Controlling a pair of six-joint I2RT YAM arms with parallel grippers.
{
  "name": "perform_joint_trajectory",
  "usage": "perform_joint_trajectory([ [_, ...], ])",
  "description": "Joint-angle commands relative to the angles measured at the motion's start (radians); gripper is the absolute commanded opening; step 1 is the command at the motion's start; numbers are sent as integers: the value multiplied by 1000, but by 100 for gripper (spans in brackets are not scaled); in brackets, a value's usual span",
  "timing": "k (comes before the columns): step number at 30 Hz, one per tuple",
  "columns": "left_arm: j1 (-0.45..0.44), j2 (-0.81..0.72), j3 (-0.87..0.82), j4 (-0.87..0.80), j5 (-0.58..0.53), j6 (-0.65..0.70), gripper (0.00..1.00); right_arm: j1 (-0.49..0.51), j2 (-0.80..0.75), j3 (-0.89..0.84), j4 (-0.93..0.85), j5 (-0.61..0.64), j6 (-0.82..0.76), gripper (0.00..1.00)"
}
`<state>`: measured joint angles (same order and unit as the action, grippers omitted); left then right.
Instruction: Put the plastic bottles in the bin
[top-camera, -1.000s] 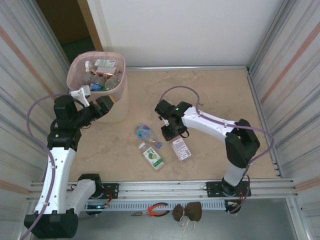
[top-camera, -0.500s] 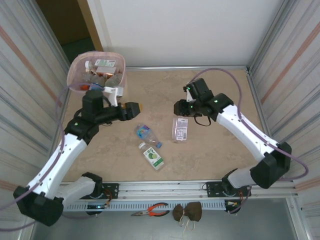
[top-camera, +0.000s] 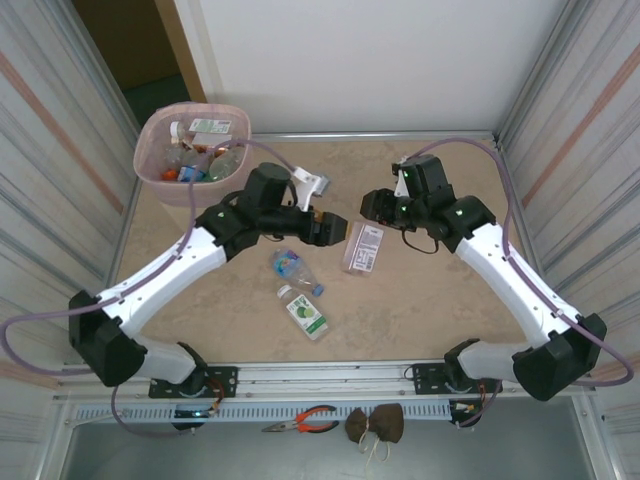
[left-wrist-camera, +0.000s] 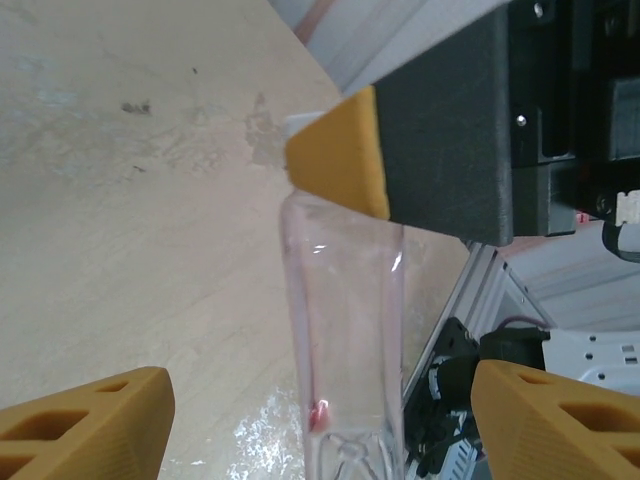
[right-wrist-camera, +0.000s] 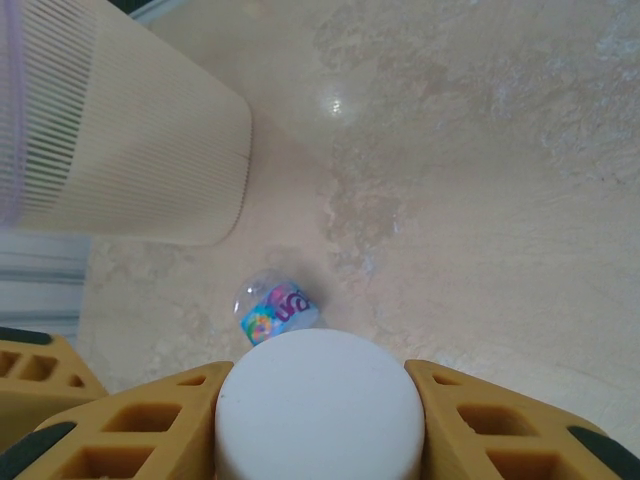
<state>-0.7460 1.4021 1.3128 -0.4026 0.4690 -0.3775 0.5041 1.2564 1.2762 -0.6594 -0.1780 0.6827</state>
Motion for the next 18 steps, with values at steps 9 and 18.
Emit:
perform_joint_trajectory([
  [9, -76, 155, 166, -201, 33, 118, 73, -27, -77, -1, 33, -27, 47, 43],
  [18, -91, 173, 198, -226, 37, 153, 53, -39, -89, -10, 34, -35, 49, 43],
])
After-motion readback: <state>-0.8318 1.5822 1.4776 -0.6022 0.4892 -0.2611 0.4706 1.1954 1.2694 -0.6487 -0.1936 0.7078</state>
